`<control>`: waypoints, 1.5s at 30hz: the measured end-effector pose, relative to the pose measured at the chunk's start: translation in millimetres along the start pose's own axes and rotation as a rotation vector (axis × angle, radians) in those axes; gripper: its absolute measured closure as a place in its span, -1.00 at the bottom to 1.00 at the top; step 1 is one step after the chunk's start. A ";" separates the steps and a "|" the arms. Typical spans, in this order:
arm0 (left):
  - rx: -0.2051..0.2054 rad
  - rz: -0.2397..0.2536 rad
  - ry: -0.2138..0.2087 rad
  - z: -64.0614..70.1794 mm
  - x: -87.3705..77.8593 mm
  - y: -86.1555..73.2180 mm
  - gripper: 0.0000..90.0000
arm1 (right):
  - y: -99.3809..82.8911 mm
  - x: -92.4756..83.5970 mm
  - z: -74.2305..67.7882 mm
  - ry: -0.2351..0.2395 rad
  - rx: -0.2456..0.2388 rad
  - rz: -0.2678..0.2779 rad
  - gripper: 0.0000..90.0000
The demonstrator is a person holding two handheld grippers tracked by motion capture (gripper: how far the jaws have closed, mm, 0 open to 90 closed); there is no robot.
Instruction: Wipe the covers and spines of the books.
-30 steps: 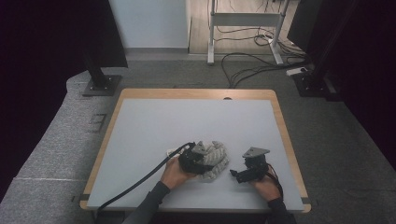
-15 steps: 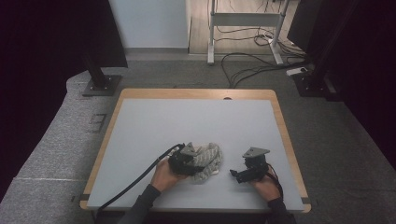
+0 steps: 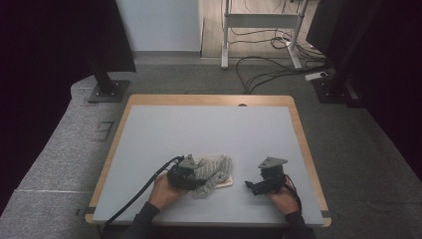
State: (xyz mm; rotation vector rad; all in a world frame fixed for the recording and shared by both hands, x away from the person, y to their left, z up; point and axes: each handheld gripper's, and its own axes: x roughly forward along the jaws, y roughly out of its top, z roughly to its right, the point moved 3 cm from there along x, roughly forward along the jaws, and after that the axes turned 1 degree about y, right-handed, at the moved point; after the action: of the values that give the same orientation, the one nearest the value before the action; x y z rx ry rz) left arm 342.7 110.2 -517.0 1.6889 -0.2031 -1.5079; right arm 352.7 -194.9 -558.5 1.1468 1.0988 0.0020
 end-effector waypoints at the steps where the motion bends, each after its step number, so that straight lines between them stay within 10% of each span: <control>1: -0.007 0.004 0.002 -0.4 -1.6 -2.0 0.36 | 0.0 0.0 0.0 0.000 0.000 0.000 -1.00; 28: -0.058 0.015 0.087 -7.3 -41.0 -42.0 0.36 | 0.0 0.0 0.0 -0.001 0.000 0.000 -1.00; 45: -0.116 0.076 0.185 -32.2 -77.8 -36.1 0.38 | 0.0 0.1 0.0 -0.001 0.000 0.000 -1.00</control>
State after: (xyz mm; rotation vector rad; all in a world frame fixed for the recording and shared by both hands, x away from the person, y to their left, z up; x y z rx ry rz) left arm 336.3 196.1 -485.7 1.6964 -0.0788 -1.2754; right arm 352.8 -194.8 -558.5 1.1468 1.0984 0.0016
